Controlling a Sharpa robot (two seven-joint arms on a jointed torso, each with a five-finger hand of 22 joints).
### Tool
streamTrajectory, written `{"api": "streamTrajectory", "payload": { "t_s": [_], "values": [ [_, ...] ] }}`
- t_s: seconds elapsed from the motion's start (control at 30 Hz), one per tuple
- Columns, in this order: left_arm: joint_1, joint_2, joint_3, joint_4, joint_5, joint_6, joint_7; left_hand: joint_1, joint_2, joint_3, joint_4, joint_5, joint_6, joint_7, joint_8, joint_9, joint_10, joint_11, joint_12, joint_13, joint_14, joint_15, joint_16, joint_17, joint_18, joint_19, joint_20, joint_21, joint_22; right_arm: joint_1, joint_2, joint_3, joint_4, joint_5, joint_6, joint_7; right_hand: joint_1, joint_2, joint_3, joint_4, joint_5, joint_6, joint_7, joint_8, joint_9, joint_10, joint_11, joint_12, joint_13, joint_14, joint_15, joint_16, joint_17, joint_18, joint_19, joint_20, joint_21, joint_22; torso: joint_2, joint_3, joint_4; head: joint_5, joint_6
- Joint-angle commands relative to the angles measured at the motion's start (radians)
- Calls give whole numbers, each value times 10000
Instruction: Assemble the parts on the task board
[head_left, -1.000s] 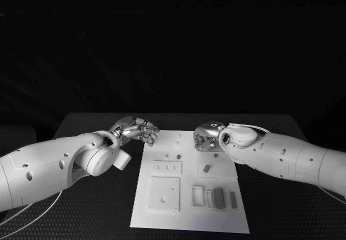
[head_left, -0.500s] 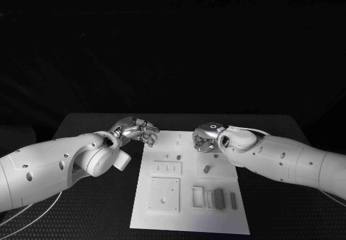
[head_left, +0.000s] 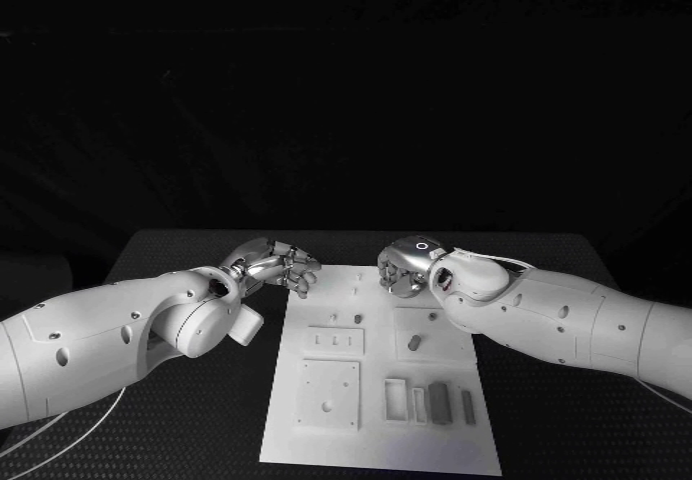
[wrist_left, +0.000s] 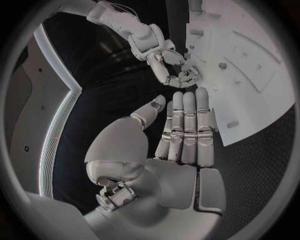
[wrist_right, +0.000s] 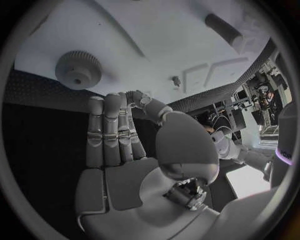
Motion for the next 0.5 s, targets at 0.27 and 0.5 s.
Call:
{"api": "streamTrajectory", "payload": {
  "t_s": [0.27, 0.5],
  "values": [
    [18, 26, 9, 9, 59, 58, 67, -74, -5, -23, 45, -5, -55, -12, -55, 25, -85, -7, -35, 32, -73, 3, -53, 21, 177, -50, -23, -53, 25, 10, 411, 6, -117, -589, -325, -656, -39, -104, 60, -5, 38, 339, -254, 12, 212, 81, 0, -17, 41, -37, -77, 54, 14, 430, -4, -68, 77, 238, 31, -5, -6, 11, 40],
    [24, 58, 10, 8, 59, 74, 67, -75, -5, -20, 45, -5, -55, -11, -58, 33, -88, -7, -37, 45, -74, 3, -57, 29, 177, -51, -23, -54, 32, 5, 822, 4, -368, -887, -466, -861, -42, -121, 68, -6, 38, 353, -259, 9, 221, 92, -4, -19, 57, -40, -81, 68, 17, 430, -13, -70, 100, 239, 45, -3, 5, 0, 83]
  ]
}}
